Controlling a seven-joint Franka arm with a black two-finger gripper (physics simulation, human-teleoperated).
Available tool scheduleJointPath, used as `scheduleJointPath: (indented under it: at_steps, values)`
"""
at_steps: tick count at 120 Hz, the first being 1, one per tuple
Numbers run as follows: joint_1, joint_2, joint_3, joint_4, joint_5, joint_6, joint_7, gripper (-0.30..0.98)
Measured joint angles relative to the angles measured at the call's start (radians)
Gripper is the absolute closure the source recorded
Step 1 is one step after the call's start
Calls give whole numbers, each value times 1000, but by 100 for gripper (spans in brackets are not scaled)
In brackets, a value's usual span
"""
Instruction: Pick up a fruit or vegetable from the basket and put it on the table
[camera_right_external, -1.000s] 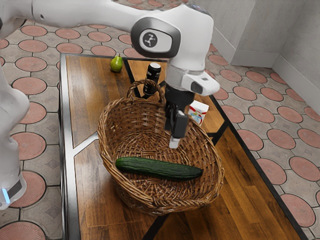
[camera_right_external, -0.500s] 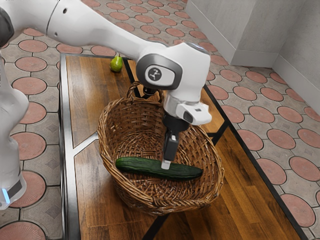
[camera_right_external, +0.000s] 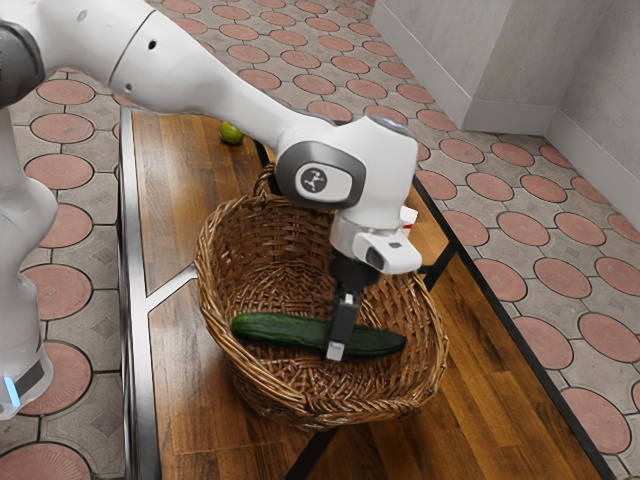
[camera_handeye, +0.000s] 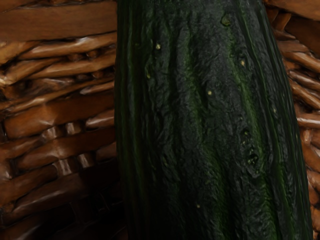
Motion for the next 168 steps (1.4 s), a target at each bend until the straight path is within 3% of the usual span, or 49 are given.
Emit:
scheduleJointPath:
  at_steps: [17,60,87,95,117,126,136,150,168]
  values:
    - [-4,0,0,-1,-4,17,4,-9]
    - [-26,-75,2,-35,16,31,-17,46]
    - [-33,-117,2,-33,42,34,-41,53]
    - [-37,-137,1,-5,84,35,-48,55]
    - [-5,-139,15,253,236,19,-61,51]
    - [76,-149,17,320,270,-13,-63,52]
    - [218,-244,-8,303,284,-70,-65,51]
    - [482,-387,-86,155,259,-138,-69,50]
    - [734,-386,-103,105,231,-186,-65,50]
